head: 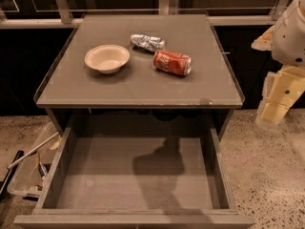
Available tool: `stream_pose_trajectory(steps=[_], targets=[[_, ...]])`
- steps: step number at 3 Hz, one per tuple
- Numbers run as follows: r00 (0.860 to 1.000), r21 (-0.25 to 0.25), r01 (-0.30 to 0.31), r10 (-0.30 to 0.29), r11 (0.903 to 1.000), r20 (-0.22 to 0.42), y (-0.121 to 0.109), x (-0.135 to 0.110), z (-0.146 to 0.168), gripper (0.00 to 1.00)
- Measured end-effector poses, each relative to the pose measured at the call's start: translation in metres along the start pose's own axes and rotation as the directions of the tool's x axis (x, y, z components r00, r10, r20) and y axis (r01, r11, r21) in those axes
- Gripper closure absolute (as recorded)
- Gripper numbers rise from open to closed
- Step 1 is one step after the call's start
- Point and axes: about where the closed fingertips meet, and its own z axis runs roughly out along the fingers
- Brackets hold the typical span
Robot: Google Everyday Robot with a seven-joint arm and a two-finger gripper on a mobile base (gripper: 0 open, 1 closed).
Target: Place coke can into top drawer
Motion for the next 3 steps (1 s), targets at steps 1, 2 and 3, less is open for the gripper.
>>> stream_pose_trajectory(steps=[1, 2, 3], targets=[[1.0, 0.006, 0.005, -0.005, 1.0, 0.002, -0.001, -0.003, 0.0, 0.0], [0.999, 0.025, 0.029, -0.03, 0.9993, 0.045, -0.01, -0.018, 0.005, 0.0], [0.99, 0.054, 0.057, -0.063, 0.9969, 0.128, -0.033, -0.043, 0.012, 0.0]])
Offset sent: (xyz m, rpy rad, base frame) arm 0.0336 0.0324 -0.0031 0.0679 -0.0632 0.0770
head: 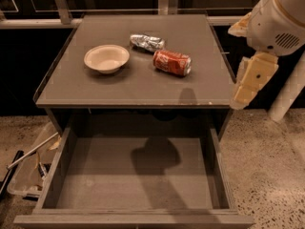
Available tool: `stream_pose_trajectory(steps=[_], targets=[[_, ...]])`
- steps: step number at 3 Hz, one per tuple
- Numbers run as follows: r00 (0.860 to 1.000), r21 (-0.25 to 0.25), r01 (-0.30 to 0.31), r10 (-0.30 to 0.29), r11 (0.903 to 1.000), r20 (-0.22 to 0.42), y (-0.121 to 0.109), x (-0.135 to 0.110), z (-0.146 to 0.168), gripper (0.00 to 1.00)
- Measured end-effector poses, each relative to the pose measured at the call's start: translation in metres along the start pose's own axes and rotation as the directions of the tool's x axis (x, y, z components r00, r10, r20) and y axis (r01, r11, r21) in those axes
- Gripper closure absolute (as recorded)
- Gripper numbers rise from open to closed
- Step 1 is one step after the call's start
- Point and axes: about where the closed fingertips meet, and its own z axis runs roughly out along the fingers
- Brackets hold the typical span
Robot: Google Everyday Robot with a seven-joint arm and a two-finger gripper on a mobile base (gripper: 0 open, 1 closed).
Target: Place coke can into top drawer
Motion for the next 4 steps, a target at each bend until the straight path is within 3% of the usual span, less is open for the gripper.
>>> stream_pose_trajectory(steps=[2, 3, 4], targets=[[0.988, 0.054, -0.022, 0.013, 0.9983, 0.153, -0.068, -0.034, 0.031, 0.0], [0.976, 0.014, -0.064, 0.06, 0.9978, 0.21, -0.097, -0.042, 0.066, 0.0], [0.976, 0.014, -0.064, 0.06, 0.9978, 0.21, -0.097, -0.042, 0.066, 0.0]])
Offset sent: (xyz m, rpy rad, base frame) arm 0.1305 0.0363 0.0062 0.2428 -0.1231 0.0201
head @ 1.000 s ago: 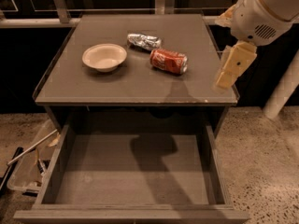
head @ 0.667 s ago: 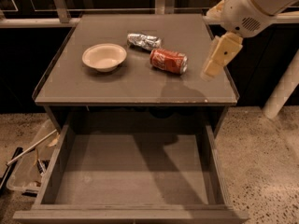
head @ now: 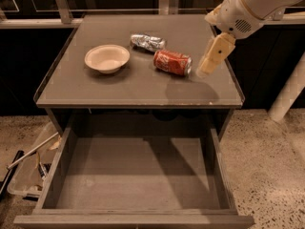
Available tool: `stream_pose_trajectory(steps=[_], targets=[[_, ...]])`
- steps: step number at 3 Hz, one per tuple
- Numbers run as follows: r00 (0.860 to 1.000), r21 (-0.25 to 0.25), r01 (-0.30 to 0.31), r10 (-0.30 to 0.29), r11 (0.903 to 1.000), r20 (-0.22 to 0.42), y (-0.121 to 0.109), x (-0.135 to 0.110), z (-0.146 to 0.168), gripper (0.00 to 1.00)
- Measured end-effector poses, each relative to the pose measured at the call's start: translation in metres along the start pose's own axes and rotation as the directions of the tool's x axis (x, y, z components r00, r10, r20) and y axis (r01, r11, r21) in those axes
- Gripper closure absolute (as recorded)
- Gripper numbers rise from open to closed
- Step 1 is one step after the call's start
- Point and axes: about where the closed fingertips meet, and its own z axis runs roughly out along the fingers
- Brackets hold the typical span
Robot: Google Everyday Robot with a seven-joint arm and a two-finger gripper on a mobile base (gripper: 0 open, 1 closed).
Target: Place coke can into top drawer
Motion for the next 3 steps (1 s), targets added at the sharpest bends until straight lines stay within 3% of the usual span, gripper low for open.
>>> stream_pose_trajectory(steps=[1, 3], targets=[[1.0, -0.018, -0.013, 0.014, 0.9998, 0.023, -0.004, 0.0, 0.02, 0.0], [0.992, -0.097, -0.076, 0.084, 0.9924, 0.089, -0.029, 0.015, 0.095, 0.0]])
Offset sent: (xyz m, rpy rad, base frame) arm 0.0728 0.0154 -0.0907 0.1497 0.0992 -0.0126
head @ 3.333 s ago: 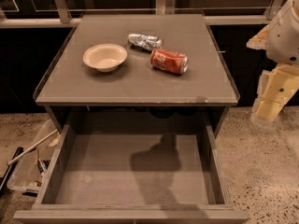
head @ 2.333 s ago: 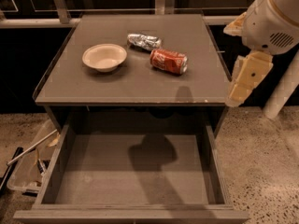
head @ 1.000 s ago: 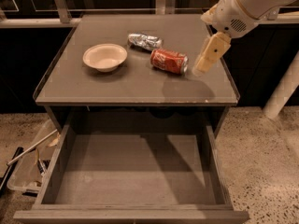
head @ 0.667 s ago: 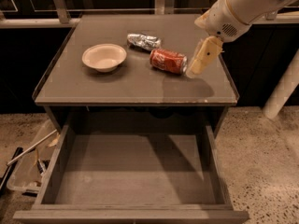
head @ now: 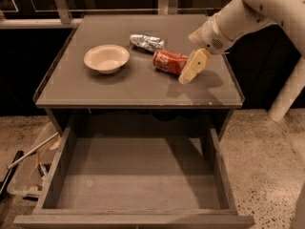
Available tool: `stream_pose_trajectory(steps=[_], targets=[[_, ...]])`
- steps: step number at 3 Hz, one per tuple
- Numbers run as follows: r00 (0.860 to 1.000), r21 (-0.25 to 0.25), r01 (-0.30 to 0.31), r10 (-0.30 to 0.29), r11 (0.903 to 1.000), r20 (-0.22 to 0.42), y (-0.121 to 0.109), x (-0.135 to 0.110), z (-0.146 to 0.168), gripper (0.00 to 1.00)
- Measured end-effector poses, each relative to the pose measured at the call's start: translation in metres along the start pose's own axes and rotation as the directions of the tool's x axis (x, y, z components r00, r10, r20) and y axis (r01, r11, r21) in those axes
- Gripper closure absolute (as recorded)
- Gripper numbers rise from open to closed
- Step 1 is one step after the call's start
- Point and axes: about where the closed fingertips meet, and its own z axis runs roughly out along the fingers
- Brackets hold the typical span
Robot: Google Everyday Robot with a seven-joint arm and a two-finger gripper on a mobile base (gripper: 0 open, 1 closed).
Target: Place coke can into top drawer
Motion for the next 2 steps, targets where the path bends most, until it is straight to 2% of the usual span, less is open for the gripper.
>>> stream_pose_trajectory(steps=[2], targets=[[0.998, -0.04, -0.033, 0.035, 0.9987, 0.055, -0.023, -0.002, 0.042, 0.0]])
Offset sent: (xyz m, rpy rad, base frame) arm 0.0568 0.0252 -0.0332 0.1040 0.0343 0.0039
